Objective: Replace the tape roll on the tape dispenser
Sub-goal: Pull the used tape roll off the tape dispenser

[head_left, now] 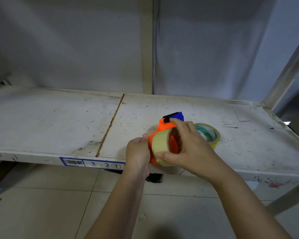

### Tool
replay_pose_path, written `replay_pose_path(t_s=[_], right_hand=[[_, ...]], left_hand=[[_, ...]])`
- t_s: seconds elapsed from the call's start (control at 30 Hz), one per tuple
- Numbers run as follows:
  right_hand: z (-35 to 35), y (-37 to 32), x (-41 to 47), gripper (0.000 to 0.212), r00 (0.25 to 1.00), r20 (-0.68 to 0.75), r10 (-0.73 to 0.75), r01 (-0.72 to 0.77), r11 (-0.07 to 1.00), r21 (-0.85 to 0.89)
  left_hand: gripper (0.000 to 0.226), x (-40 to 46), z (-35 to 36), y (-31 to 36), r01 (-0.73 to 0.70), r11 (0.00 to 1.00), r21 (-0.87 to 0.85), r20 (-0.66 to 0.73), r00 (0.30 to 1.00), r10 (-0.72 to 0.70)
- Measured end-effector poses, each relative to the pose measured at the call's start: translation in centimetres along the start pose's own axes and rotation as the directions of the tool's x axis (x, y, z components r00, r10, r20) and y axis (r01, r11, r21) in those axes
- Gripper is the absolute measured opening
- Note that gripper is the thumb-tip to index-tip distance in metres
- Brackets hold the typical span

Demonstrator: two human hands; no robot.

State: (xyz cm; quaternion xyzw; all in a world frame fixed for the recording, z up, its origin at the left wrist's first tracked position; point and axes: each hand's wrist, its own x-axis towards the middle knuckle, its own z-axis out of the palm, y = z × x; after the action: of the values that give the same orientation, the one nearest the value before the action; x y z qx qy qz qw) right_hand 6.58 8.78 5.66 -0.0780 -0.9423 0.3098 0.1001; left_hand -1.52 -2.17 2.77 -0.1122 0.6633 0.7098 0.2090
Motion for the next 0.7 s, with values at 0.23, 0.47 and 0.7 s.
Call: replay_pose_path(t_s=[0.23,0.47,0.7], right_hand=[[0.1,0.5,0.0,0.084,0.995,-0.102,0.017,-0.002,0.989,0.145],[-0.4,0.8,-0.1,0.085,0.973,-0.196,-0.120,0.159,0.967,0.198],[-0.9,0.6,-0.1,0.084,0.969,-0.202,-0.144,0.205,0.923,0.326]], left_hand=[[0.033,-0.9,0.4,0.3,-0.024,0.991,-0.129,0.011,1.000,0.025],[0.028,0.1,0.4,0.5,0.125,0.947,-0.296,0.045,0.992,-0.117],[0.039,0.1,0.6,1.4,0.308,0.857,-0.413,0.141,0.951,-0.274]])
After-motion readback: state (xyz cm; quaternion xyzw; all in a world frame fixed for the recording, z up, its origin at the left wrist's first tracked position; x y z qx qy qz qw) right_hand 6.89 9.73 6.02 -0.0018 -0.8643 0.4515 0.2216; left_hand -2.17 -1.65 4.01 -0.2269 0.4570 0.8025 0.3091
